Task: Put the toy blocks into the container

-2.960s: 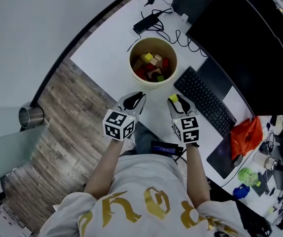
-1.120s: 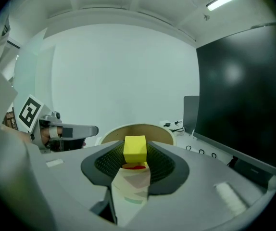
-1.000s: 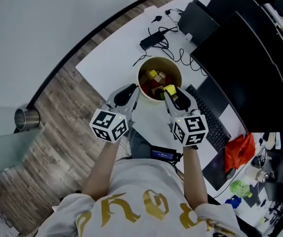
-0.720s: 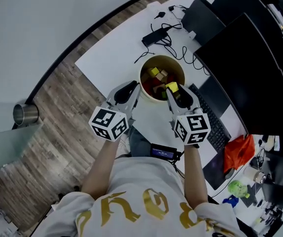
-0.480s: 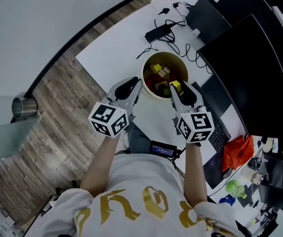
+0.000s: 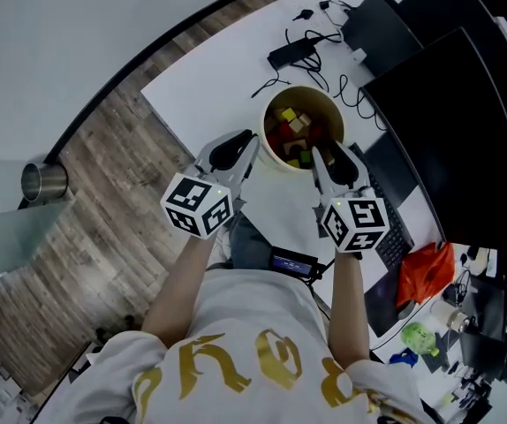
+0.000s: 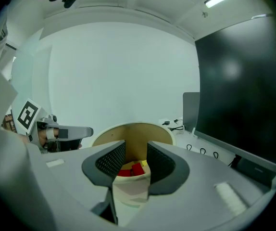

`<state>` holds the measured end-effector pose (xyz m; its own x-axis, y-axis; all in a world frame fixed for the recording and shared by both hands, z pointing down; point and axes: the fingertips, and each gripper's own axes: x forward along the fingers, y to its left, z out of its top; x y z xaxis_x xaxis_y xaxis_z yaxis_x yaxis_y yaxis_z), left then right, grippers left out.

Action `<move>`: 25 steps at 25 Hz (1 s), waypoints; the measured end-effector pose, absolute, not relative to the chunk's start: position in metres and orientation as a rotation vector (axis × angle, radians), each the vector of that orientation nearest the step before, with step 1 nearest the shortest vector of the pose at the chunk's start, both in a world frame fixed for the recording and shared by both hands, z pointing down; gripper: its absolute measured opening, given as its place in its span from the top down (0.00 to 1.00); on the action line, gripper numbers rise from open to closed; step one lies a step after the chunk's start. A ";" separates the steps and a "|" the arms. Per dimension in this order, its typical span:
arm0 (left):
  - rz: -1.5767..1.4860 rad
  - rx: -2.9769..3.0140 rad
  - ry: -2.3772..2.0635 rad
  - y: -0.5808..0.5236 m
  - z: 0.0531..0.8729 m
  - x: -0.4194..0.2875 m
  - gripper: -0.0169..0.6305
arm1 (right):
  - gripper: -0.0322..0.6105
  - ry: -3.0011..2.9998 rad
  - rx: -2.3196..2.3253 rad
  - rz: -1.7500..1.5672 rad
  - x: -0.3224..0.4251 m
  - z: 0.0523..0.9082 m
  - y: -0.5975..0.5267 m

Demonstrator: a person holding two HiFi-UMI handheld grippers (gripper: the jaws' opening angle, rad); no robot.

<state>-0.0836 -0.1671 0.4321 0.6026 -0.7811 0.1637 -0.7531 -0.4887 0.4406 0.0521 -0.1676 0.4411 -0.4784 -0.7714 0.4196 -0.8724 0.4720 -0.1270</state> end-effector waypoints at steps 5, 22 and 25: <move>-0.070 2.369 -1.223 -0.162 0.429 -0.086 0.90 | 0.72 -2.426 1.402 0.453 0.050 0.437 -0.165; 0.040 2.425 -1.266 -0.125 0.410 -0.087 0.97 | 0.91 -2.469 1.476 0.460 0.055 0.416 -0.121; 0.056 2.425 -1.270 -0.113 0.407 -0.088 0.97 | 0.91 -2.496 1.504 0.495 0.055 0.409 -0.108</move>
<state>-0.0880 -0.1128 0.4065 0.5862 -0.7805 0.2170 -0.7967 -0.5068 0.3293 0.0555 -0.1075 0.4087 -0.4692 -0.8211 0.3250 -0.8830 0.4307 -0.1866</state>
